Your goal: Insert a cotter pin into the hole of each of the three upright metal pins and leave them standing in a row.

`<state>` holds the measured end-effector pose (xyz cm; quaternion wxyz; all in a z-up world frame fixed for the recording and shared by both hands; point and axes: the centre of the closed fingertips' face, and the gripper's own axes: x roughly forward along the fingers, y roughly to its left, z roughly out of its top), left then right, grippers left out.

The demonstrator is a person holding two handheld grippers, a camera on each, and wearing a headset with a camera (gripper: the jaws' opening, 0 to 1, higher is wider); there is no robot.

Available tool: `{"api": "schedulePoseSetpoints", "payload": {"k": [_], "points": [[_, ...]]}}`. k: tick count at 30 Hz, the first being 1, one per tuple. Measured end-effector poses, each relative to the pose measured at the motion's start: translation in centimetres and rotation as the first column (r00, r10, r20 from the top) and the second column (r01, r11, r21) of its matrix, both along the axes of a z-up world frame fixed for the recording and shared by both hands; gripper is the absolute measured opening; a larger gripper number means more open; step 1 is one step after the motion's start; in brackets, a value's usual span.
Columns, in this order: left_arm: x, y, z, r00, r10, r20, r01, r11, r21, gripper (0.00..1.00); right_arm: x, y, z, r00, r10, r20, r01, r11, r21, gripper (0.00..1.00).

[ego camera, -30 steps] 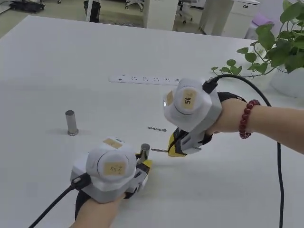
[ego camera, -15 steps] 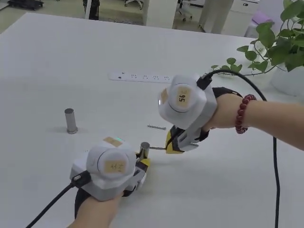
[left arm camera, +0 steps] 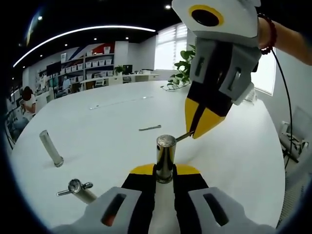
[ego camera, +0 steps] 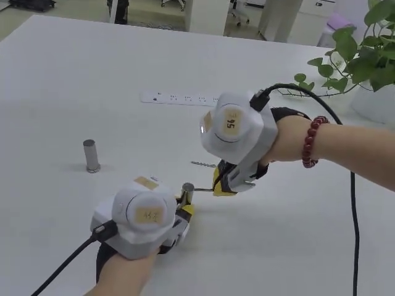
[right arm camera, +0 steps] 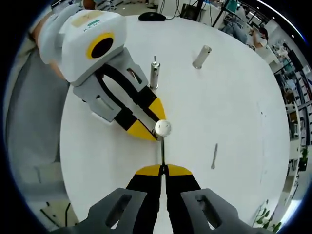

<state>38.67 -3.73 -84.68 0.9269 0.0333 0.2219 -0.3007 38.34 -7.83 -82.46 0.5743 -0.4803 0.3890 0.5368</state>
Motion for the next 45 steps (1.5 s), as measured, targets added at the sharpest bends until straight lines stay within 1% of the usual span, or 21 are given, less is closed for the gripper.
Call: {"api": "schedulePoseSetpoints", "payload": {"k": [4, 7, 12, 22, 27, 29, 30, 31, 33, 34, 35, 40, 45], "points": [[0.0, 0.0, 0.0, 1.000, 0.001, 0.000, -0.001, 1.000, 0.000, 0.11, -0.3, 0.6, 0.3, 1.000, -0.007, -0.019, 0.008, 0.999, 0.039, 0.03], [0.1, 0.0, 0.0, 1.000, 0.000, -0.001, 0.000, 1.000, 0.001, 0.11, -0.2, 0.8, 0.2, 1.000, -0.003, -0.016, 0.004, 0.999, 0.038, 0.03], [0.1, -0.1, 0.0, 1.000, 0.000, -0.002, 0.000, 1.000, -0.001, 0.11, -0.2, 1.3, 0.3, 1.000, 0.002, -0.012, -0.002, 0.999, 0.054, 0.03], [0.1, -0.1, 0.0, 1.000, 0.004, -0.003, -0.004, 1.000, -0.003, 0.11, -0.1, 2.6, 0.3, 1.000, 0.000, -0.013, 0.001, 0.995, 0.096, 0.04], [0.2, -0.1, 0.0, 1.000, 0.005, -0.002, -0.005, 1.000, -0.002, 0.11, -0.2, 3.1, 0.3, 1.000, -0.013, -0.026, 0.016, 0.993, 0.121, 0.04], [0.2, -0.1, 0.0, 1.000, 0.006, -0.002, -0.006, 1.000, -0.001, 0.11, -0.1, 3.3, 0.3, 1.000, -0.011, -0.023, 0.014, 0.992, 0.128, 0.04], [0.2, -0.1, 0.0, 1.000, 0.006, -0.001, -0.006, 1.000, -0.001, 0.11, -0.1, 3.4, 0.4, 0.999, -0.019, -0.026, 0.023, 0.990, 0.140, 0.05], [0.2, -0.1, 0.0, 1.000, 0.007, 0.000, -0.007, 1.000, 0.001, 0.11, -0.1, 3.3, 0.4, 0.999, -0.035, -0.028, 0.038, 0.989, 0.142, 0.05], [0.2, -0.1, 0.0, 1.000, 0.007, 0.002, -0.007, 1.000, 0.003, 0.11, 0.0, 3.5, 0.7, 0.998, -0.046, -0.034, 0.052, 0.984, 0.172, 0.08], [0.2, -0.1, 0.0, 1.000, 0.008, 0.003, -0.008, 1.000, 0.003, 0.11, 0.0, 3.6, 0.9, 0.997, -0.059, -0.045, 0.067, 0.979, 0.192, 0.11], [0.2, -0.1, 0.0, 1.000, 0.008, 0.004, -0.008, 1.000, 0.004, 0.11, 0.0, 3.6, 1.0, 0.996, -0.066, -0.057, 0.076, 0.977, 0.200, 0.11], [0.2, 0.0, 0.0, 1.000, 0.010, 0.005, -0.010, 1.000, 0.005, 0.11, 0.1, 3.2, 1.1, 0.996, -0.073, -0.053, 0.082, 0.976, 0.201, 0.12], [0.1, 0.0, -0.2, 1.000, 0.015, -0.002, -0.015, 1.000, 0.007, 0.11, -0.2, 2.6, 0.7, 0.997, -0.064, -0.050, 0.072, 0.982, 0.172, 0.10]]}}
